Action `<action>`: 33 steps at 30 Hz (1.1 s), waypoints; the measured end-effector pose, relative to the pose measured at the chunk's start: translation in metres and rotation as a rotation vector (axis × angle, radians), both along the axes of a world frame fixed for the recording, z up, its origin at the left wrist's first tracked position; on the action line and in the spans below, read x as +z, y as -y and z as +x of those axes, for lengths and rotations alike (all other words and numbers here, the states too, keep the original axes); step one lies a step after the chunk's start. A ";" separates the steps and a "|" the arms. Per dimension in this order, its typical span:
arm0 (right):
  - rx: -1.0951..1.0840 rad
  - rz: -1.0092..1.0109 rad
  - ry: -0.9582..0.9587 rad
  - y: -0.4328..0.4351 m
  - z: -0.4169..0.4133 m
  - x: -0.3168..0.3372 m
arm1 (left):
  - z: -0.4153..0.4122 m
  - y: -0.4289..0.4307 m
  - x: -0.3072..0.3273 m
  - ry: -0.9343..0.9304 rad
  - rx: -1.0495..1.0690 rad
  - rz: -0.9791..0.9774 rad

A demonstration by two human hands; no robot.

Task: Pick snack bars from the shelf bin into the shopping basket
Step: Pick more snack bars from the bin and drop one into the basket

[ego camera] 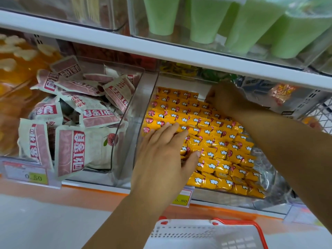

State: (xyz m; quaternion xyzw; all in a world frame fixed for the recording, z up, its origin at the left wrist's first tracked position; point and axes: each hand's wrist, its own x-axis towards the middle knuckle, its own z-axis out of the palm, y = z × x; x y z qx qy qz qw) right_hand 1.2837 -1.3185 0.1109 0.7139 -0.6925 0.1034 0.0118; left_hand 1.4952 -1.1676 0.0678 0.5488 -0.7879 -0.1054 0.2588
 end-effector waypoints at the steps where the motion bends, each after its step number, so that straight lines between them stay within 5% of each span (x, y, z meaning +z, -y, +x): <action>1: 0.005 -0.046 -0.002 -0.002 0.000 0.000 | 0.001 -0.001 0.000 -0.023 -0.006 0.002; 9: 0.092 -0.363 0.010 -0.085 0.018 0.017 | 0.010 -0.018 0.014 -0.262 -0.014 0.052; 18: 0.057 -0.354 1.116 -0.283 0.038 -0.003 | 0.024 -0.074 0.037 -0.244 -0.085 0.184; 23: -0.025 -0.213 1.423 -0.319 0.038 0.002 | 0.023 -0.105 0.045 -0.672 -0.200 0.528; 33: -0.053 0.008 1.589 -0.306 0.022 0.004 | 0.025 -0.099 0.058 -1.119 -0.146 0.763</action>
